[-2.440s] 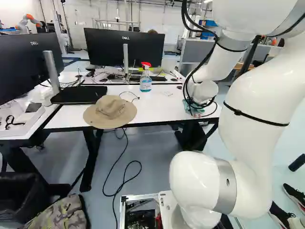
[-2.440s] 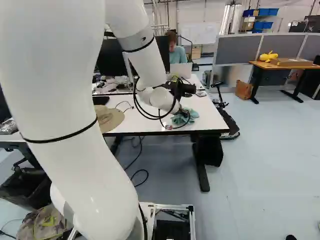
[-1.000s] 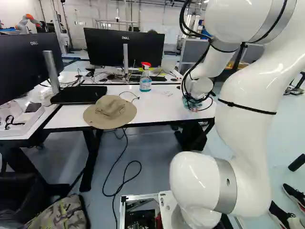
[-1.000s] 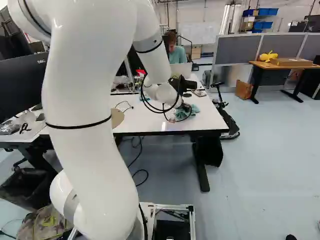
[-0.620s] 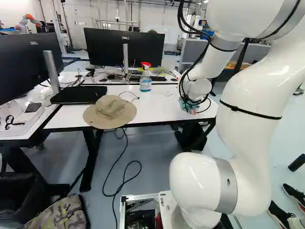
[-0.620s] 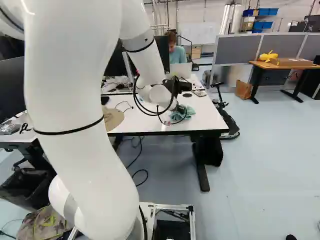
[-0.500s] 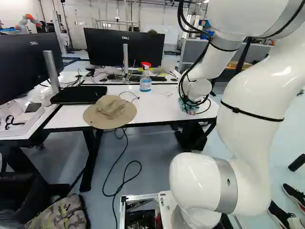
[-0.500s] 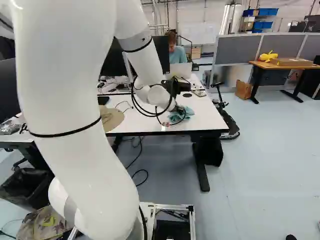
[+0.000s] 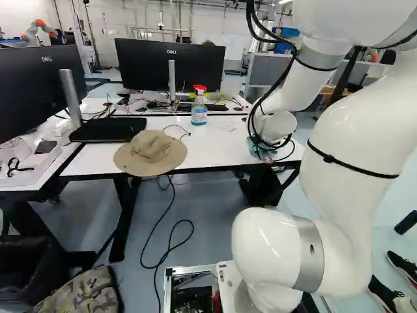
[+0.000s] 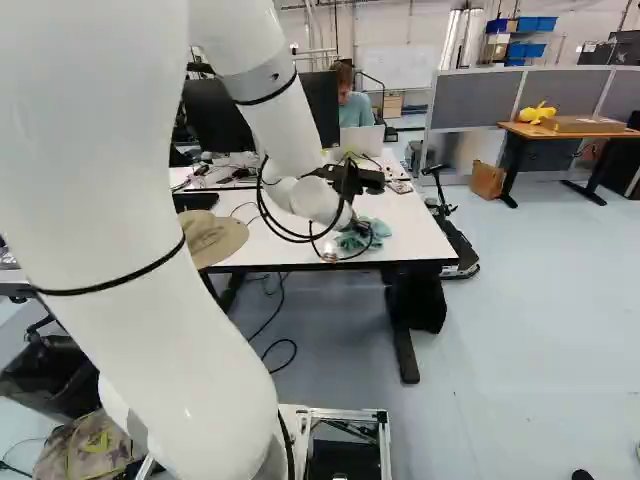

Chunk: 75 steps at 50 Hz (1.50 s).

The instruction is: Clean the table with the green towel

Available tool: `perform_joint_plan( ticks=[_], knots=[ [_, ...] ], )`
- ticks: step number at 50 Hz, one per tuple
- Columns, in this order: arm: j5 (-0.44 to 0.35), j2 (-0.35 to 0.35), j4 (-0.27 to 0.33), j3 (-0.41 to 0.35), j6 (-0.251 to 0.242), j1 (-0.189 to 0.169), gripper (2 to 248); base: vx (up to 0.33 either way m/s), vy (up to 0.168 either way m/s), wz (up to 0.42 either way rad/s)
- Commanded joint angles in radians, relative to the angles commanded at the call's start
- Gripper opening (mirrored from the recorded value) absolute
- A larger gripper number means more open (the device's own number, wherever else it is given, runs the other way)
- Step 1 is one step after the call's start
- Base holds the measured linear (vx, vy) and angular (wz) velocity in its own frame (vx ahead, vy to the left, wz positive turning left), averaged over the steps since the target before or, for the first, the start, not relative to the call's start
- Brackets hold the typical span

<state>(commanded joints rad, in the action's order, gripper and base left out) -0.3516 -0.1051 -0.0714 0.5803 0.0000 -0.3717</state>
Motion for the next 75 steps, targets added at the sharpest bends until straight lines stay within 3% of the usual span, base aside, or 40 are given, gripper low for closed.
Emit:
perform_joint_plan(
  ticks=[33, 40, 52, 75],
  knots=[
    [0.000, -0.092, 0.000, 0.103, 0.000, -0.088, 49, 0.000, 0.000, 0.000],
    [0.000, -0.110, 0.000, 0.130, 0.000, -0.082, 49, 0.000, 0.000, 0.000],
    [0.000, -0.083, 0.000, 0.129, 0.000, -0.075, 49, 0.000, 0.000, 0.000],
    [0.000, -0.021, 0.000, 0.097, 0.000, -0.006, 49, 0.000, 0.000, 0.000]
  ],
)
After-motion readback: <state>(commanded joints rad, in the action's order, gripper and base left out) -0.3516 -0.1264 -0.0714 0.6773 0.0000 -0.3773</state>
